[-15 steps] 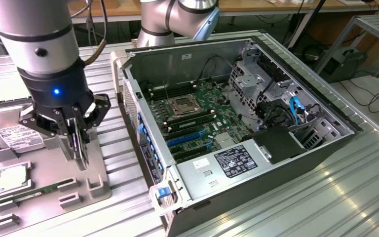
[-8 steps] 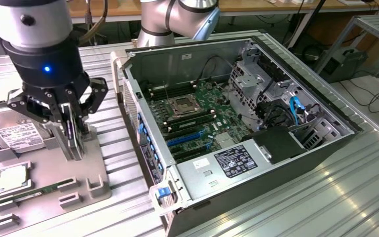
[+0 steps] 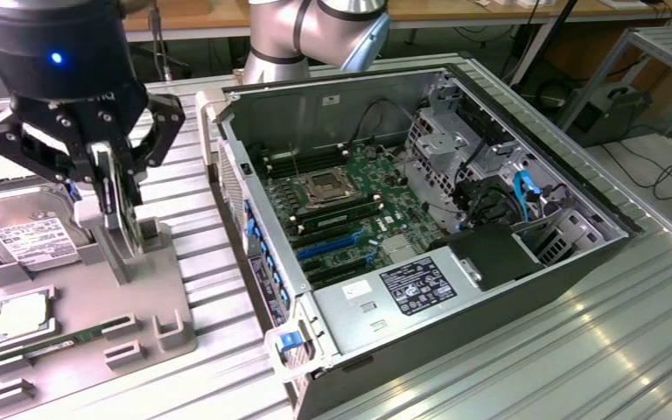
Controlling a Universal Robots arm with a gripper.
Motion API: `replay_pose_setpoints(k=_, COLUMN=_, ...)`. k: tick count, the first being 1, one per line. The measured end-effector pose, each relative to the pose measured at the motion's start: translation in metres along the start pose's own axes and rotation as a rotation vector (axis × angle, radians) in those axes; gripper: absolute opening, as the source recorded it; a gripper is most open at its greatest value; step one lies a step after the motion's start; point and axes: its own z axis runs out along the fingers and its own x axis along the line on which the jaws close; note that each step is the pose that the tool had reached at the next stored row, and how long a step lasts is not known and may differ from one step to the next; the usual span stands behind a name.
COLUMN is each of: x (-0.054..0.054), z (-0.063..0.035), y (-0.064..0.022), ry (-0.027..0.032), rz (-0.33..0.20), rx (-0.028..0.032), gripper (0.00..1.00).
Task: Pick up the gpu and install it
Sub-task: 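Pick up the gpu and move the gpu toward the slot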
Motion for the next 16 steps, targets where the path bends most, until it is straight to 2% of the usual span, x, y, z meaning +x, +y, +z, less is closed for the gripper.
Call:
replay_pose_setpoints(k=10, x=0.000, z=-0.0468, y=-0.0018, ry=0.0001, rz=0.000, rx=0.0001, gripper=0.28)
replay_pose_setpoints(k=16, x=0.000, z=-0.0481, y=-0.0018, ry=0.0001, rz=0.000, rx=0.0001, gripper=0.28)
